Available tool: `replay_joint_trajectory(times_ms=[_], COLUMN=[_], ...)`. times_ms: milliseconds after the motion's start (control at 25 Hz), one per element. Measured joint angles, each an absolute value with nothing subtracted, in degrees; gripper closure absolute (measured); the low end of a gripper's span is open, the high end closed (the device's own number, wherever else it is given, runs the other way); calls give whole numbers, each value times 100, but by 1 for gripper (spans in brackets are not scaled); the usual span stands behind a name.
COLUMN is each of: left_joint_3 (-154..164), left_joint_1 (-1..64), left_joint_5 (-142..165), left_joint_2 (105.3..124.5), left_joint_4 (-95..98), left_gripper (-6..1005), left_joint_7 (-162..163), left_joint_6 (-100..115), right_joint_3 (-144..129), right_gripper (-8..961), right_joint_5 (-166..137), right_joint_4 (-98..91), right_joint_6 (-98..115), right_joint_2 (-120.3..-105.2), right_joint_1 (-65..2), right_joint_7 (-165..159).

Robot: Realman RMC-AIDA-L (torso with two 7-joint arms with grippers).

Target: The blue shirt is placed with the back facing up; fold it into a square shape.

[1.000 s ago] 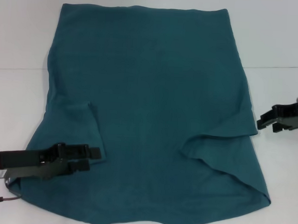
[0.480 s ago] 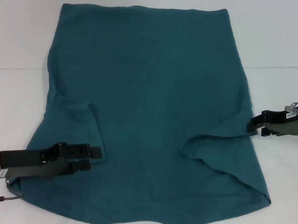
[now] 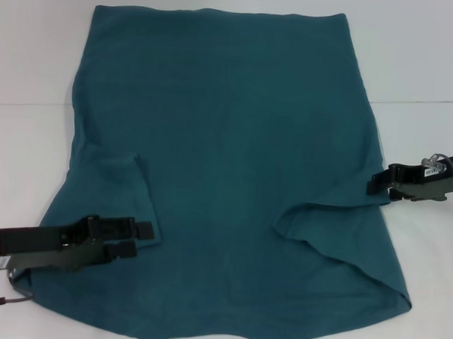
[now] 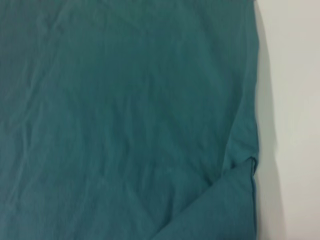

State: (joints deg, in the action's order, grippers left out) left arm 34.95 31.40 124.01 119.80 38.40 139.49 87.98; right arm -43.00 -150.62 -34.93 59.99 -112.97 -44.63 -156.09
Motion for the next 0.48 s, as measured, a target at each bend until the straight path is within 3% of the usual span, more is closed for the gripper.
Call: replay_joint_trajectory(times_ms=[480], left_joint_3=[3489], left_joint_1=[3135], left_joint_5=[12401], left_joint_2=[11980], left_joint_4=[3840], left_gripper=[386], left_joint_7=[13948], left_joint_6=[8798], right_joint_3=[-4286], right_gripper=[467], right_joint_5=[-13631], right_joint_4=[-3477], right_joint_6=[5390], right_joint_2=[-11475], right_joint_1=[-4374], right_joint_7=[-14962])
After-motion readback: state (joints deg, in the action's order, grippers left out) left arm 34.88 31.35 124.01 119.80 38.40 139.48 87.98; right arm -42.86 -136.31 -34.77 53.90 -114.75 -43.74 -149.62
